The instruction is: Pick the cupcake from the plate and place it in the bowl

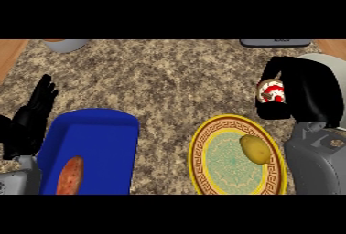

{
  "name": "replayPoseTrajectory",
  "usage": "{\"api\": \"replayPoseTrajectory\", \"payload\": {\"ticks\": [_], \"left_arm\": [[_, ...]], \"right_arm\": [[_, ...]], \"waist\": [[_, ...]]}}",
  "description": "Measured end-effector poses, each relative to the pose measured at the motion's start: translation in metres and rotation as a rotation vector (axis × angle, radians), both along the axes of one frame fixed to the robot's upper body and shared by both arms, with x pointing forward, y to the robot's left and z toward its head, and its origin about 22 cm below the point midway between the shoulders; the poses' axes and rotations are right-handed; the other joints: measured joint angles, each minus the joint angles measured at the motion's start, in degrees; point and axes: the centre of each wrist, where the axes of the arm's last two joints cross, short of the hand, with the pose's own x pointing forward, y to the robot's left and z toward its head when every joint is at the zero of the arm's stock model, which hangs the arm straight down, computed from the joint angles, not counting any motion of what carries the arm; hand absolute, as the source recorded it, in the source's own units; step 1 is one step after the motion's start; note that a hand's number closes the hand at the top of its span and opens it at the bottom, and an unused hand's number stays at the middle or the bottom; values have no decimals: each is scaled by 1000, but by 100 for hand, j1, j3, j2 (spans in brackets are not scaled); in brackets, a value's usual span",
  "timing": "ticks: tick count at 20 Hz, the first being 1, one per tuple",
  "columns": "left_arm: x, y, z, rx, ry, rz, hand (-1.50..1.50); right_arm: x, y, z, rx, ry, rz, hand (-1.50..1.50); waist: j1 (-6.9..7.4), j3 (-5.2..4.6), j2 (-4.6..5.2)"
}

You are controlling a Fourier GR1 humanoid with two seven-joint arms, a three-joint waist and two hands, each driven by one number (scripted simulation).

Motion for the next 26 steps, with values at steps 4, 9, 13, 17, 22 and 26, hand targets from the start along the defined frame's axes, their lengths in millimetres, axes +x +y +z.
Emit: {"api": "replayPoseTrajectory", "payload": {"ticks": [4,9,13,17,22,26], "left_arm": [[-3,5,-3,1,-2,-6,0],[4,6,0,0,-8,-8,0],[2,2,3,7,-14,-14,0],[2,-5,0,0,-6,-18,0],[8,-8,4,0,-15,-20,0],[7,-7,5,-2,-15,-32,0]], "right_arm": [[-11,-15,38,60,-102,-75,150],[-13,-41,59,110,-156,-144,150],[-3,-75,61,171,-170,-159,150],[14,-108,49,218,-162,-166,150],[37,-151,25,249,-163,-174,150],[57,-178,5,255,-165,-177,150]], "waist": [[38,0,18],[69,3,37],[91,4,44],[107,6,53],[133,10,66],[161,10,73]]}}
